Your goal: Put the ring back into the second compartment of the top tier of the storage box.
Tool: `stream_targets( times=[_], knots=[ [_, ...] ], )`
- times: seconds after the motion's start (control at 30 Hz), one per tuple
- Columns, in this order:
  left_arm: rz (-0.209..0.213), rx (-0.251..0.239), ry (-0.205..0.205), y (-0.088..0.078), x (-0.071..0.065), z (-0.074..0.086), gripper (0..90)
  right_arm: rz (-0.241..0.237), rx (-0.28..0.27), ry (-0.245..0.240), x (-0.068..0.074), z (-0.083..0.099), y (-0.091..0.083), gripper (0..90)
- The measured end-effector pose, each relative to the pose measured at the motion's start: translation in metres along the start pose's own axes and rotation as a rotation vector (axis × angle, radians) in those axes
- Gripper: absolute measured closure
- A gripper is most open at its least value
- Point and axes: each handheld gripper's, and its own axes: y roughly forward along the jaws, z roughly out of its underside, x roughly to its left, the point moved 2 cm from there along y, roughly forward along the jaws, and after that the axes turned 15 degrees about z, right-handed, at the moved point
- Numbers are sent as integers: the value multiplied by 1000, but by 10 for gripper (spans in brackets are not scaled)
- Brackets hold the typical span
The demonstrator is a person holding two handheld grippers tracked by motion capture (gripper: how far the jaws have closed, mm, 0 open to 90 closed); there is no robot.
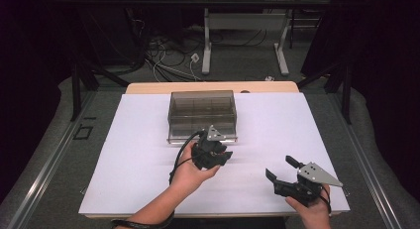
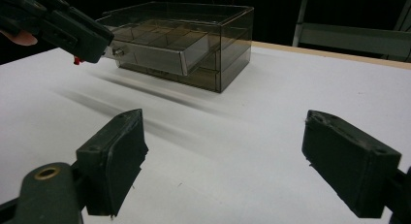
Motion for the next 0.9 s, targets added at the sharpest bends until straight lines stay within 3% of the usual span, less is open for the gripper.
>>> stream_targets(
  times=[0.9],
  knots=[
    [-30,-36,-4,-19,8,-11,700,-2,-1,0,0,0,0,149]
  ],
)
